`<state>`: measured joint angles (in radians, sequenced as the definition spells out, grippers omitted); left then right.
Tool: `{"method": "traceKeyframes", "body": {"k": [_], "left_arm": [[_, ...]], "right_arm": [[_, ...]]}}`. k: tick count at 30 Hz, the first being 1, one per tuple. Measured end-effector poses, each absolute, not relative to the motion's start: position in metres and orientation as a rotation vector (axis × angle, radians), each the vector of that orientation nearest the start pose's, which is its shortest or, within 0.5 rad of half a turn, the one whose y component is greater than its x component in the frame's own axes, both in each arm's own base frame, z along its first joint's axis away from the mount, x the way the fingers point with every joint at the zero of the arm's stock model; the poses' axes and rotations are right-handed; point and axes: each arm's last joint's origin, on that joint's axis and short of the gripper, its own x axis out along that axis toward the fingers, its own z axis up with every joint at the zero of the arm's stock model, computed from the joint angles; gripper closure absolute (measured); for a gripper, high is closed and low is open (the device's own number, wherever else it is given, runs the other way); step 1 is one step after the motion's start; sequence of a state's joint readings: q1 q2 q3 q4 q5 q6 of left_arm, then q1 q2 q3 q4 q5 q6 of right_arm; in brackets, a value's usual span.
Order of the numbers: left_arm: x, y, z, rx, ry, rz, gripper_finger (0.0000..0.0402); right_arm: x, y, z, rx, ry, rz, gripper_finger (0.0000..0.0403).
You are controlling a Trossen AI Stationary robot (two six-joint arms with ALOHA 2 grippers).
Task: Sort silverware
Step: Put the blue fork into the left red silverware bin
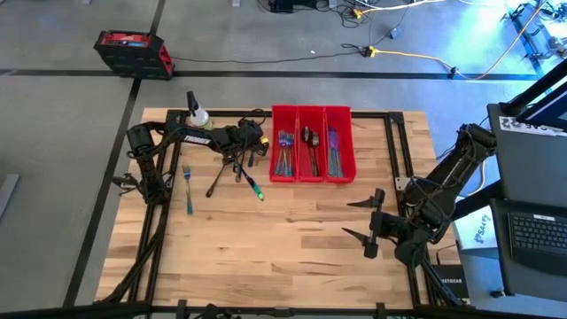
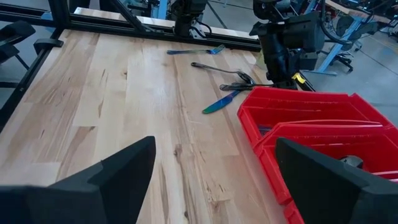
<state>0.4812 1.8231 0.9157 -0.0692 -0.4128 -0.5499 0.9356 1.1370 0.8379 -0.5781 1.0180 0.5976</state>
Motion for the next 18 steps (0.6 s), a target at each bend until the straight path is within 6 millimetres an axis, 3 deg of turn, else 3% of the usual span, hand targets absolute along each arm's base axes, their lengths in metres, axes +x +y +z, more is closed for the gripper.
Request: {"method": "traceKeyframes", "body": {"k": [14,18], "left_arm": [[0.2936,0.1658,0.1248,-0.509,0.757,1.067,0.0315],[0.2942,0.1649,0.1248,-0.516,0.757,1.059,0.0342]], "right_arm": [[0.1467,0.1575,0.2644,-0.142,0.438,-0.213,0.0089],[0.1468,0.1575,0.2644,-0.142,0.438,-0.212,0.0089]]}}
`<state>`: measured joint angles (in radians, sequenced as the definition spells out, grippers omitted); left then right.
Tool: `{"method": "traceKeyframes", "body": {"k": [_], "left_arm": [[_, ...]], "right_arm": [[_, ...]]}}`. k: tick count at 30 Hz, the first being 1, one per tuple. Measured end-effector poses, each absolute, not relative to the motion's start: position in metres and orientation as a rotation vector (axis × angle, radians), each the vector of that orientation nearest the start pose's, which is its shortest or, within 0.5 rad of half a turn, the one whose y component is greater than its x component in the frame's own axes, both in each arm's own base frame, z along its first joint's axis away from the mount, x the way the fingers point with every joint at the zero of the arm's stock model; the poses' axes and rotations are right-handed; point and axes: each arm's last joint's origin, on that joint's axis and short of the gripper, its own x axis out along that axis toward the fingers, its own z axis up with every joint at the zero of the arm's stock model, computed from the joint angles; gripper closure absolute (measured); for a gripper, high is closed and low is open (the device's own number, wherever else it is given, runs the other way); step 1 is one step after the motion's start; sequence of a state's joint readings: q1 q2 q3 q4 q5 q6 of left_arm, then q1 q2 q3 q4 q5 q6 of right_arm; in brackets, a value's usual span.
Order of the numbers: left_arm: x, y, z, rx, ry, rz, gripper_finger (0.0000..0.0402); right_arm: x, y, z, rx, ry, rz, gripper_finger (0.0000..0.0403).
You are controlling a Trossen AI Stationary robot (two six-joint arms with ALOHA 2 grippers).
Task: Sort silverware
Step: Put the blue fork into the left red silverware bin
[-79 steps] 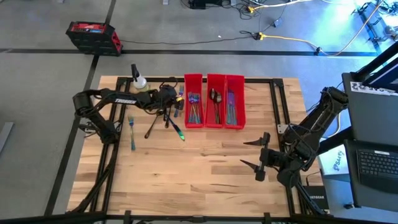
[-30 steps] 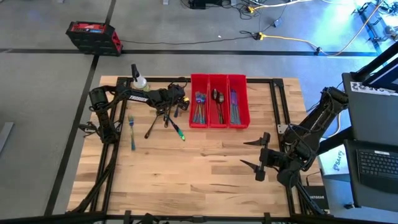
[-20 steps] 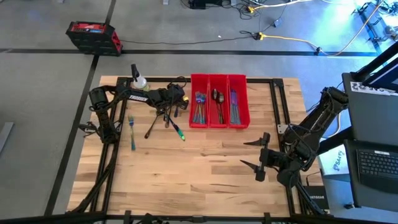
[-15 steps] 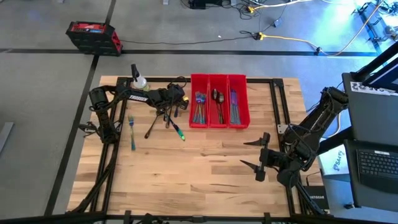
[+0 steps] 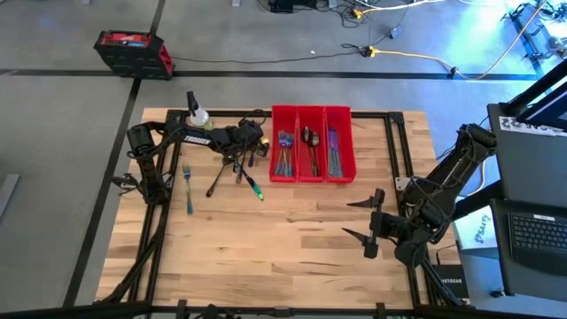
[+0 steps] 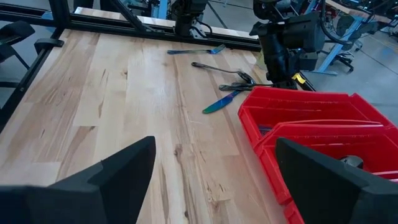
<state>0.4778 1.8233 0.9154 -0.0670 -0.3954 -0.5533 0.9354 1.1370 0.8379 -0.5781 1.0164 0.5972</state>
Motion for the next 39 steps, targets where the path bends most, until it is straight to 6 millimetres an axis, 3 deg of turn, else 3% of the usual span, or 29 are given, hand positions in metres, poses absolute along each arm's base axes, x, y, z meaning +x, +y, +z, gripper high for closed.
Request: {"method": "traceKeyframes", "body": {"k": [5,30,34,39], "left_arm": [[0.295,0.164,0.125,-0.541,0.756,1.022,0.0395],[0.298,0.162,0.135,-0.569,0.691,1.001,0.0396],[0.301,0.162,0.137,-0.577,0.668,0.959,0.0372],[0.303,0.163,0.14,-0.536,0.632,0.986,0.0298]], "right_arm": [[0.147,0.158,0.264,-0.142,0.438,-0.212,0.0089],[0.147,0.158,0.264,-0.14,0.442,-0.208,0.0089],[0.147,0.158,0.264,-0.14,0.442,-0.208,0.0089],[0.147,0.158,0.264,-0.14,0.442,-0.207,0.0089]]}}
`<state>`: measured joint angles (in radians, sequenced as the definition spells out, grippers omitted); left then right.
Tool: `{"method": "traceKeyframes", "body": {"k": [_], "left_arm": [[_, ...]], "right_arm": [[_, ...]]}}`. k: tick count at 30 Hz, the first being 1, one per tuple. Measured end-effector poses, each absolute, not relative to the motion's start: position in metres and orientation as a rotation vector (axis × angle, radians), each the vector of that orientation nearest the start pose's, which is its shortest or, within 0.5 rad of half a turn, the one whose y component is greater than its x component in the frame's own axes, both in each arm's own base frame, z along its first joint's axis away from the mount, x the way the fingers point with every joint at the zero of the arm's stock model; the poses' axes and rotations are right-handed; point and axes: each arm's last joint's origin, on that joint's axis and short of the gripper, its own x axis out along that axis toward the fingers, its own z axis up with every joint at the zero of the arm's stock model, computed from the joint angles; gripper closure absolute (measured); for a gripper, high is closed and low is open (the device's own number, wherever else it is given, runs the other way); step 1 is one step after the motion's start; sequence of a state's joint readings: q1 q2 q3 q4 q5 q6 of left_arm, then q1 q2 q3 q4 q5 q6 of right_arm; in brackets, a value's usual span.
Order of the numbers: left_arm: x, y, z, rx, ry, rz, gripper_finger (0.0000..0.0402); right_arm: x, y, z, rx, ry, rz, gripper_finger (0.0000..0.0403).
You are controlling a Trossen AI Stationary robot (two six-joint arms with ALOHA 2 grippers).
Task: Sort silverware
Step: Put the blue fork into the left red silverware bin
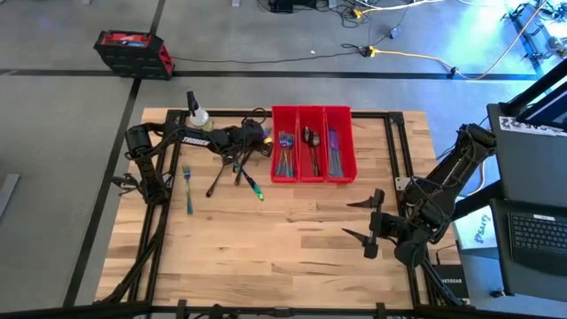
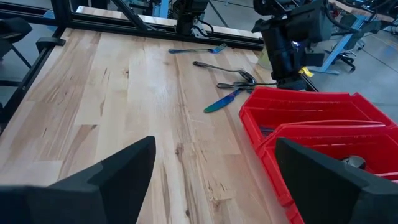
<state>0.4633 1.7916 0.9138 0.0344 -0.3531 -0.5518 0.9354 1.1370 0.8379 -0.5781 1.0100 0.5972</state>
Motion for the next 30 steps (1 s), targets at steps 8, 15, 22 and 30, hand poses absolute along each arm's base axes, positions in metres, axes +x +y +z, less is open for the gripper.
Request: {"method": "traceKeyframes", "body": {"k": [8,15,22,30], "left_arm": [[0.302,0.163,0.14,-0.521,0.654,0.965,0.0206],[0.294,0.167,0.137,-0.548,0.766,0.967,0.0164],[0.3,0.172,0.144,-0.521,0.804,0.92,0.016],[0.306,0.189,0.134,-0.571,0.872,0.873,0.0163]], "right_arm": [[0.147,0.158,0.264,-0.139,0.442,-0.207,0.0089],[0.147,0.158,0.264,-0.14,0.442,-0.207,0.0089],[0.147,0.158,0.264,-0.143,0.442,-0.206,0.0089],[0.147,0.158,0.264,-0.141,0.442,-0.207,0.0089]]}}
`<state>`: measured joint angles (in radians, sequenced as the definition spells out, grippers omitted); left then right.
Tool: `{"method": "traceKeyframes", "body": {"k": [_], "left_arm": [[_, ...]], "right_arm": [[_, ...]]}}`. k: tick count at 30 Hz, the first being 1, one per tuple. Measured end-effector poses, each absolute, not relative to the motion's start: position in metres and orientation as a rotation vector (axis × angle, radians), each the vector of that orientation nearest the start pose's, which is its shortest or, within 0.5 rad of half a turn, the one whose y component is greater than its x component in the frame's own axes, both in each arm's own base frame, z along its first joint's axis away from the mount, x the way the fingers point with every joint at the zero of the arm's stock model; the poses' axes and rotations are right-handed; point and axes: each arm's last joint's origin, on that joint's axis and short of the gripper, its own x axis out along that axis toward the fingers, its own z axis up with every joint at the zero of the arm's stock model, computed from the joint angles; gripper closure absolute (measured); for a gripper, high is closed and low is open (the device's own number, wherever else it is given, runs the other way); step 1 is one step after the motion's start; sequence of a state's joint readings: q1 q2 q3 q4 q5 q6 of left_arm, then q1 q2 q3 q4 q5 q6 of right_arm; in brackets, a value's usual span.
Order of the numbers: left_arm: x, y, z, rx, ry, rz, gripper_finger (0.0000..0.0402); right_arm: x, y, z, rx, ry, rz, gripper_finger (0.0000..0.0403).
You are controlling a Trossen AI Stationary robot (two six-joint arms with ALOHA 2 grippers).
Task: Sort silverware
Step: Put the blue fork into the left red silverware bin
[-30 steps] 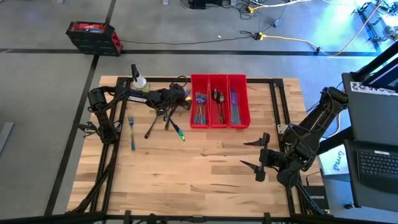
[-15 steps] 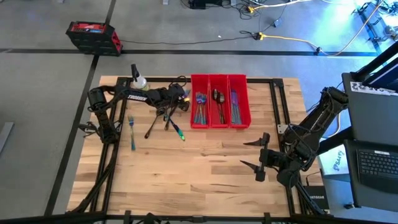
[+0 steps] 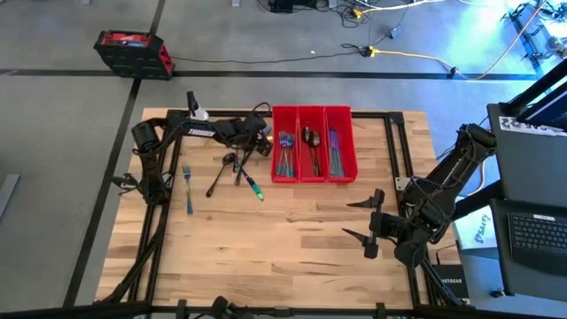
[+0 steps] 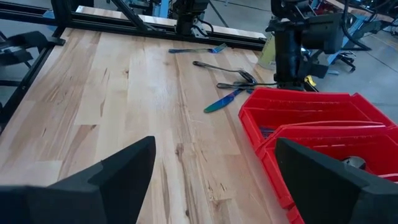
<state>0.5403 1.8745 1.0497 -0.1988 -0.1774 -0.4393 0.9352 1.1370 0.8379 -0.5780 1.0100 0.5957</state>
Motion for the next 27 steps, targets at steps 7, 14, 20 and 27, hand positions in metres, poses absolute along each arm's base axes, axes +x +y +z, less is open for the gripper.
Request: {"method": "traceKeyframes", "body": {"k": [7,14,20,27], "left_arm": [[0.3047,0.1908,0.1318,-0.538,0.912,0.819,0.0163],[0.3032,0.19,0.1307,-0.508,0.946,0.821,0.0165],[0.3032,0.1895,0.1303,-0.498,0.95,0.823,0.0215],[0.3031,0.19,0.1299,-0.499,0.949,0.817,0.0308]], "right_arm": [[0.1468,0.1577,0.2643,-0.139,0.441,-0.207,0.0089],[0.1467,0.1577,0.2643,-0.14,0.441,-0.207,0.0089],[0.1468,0.1575,0.2645,-0.142,0.436,-0.214,0.0089],[0.1468,0.1574,0.2645,-0.142,0.435,-0.216,0.0089]]}}
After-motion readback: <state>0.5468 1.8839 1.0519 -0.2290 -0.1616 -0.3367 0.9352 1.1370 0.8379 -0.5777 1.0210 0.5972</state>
